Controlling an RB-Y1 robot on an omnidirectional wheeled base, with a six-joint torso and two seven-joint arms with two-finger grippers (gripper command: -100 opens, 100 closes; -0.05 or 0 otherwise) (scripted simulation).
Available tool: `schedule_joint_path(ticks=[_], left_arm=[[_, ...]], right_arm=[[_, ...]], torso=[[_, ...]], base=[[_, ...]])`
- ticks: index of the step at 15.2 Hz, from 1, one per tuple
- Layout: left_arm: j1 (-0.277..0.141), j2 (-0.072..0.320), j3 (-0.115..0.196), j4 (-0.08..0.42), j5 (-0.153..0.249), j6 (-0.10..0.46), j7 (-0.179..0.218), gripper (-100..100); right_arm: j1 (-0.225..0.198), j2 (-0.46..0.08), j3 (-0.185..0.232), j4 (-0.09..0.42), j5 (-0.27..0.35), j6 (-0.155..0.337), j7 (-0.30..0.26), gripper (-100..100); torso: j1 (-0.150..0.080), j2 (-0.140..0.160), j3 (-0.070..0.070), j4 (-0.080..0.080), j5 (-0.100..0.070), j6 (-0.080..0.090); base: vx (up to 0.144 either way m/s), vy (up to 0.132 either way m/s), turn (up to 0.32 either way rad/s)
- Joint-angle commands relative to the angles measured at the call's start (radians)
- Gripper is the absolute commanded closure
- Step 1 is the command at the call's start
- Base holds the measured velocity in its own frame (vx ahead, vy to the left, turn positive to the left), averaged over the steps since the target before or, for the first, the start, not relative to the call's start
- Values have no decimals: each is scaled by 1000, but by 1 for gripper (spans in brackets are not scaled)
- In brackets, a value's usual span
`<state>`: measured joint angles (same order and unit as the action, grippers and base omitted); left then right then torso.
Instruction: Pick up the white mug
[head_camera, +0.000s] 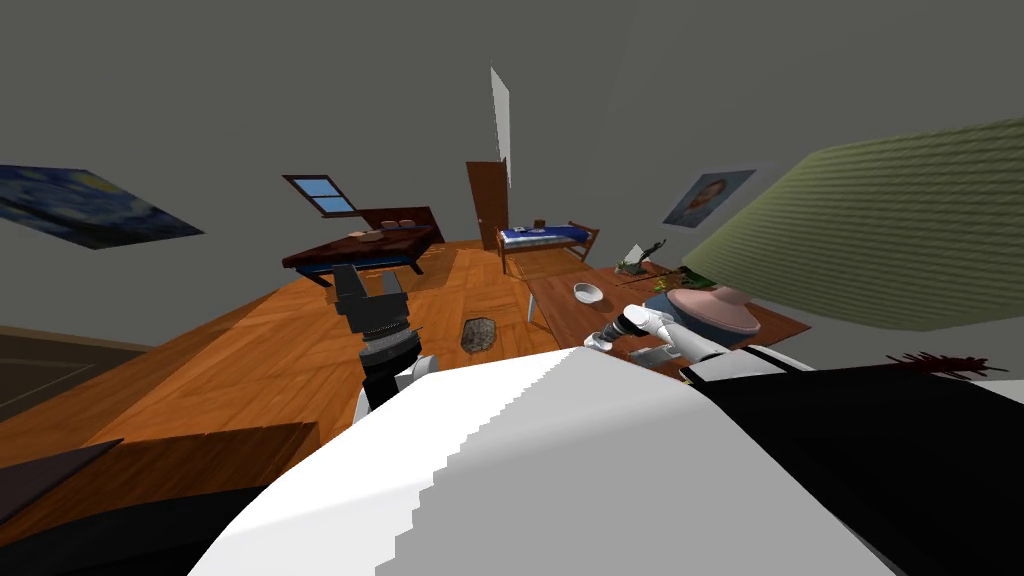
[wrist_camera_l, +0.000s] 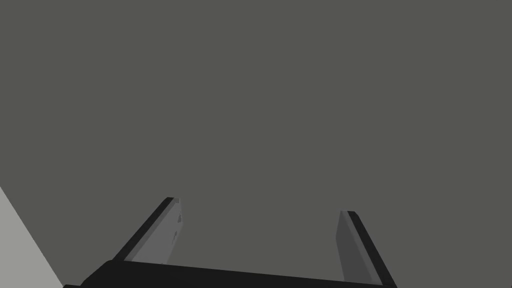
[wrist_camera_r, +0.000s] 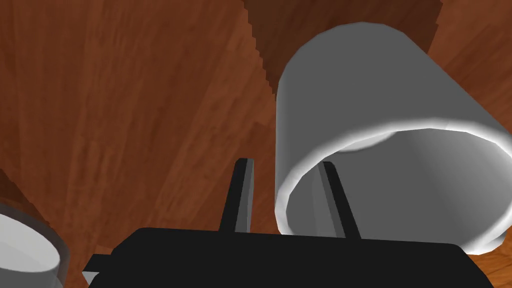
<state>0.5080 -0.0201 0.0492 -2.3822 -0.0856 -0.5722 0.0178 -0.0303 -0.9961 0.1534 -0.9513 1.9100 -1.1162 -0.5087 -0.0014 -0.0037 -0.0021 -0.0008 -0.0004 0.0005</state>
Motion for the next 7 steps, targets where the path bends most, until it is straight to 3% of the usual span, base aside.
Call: schedule_joint_path(ticks=[1,3,4,6,7], left_arm=[[0,0,0,0,0,0,0,0],[0,0,0,0,0,0,0,0],[0,0,0,0,0,0,0,0],[0,0,0,0,0,0,0,0],[0,0,0,0,0,0,0,0]], right_arm=[[0,0,0,0,0,0,0,100],[0,0,0,-1,0,0,1,100],[-12,-15,-9,-10,2,-33,-8,100],[-18,-25,-14,-18,3,-52,-14,100],[-17,-16,-9,-5,1,-34,-3,100]], torso=[[0,0,0,0,0,0],[-1,0,0,0,0,0],[-1,0,0,0,0,0],[0,0,0,0,1,1],[0,1,0,0,1,1]], base=[[0,0,0],[0,0,0],[-9,6,-27],[-15,6,-33],[-7,2,-6]])
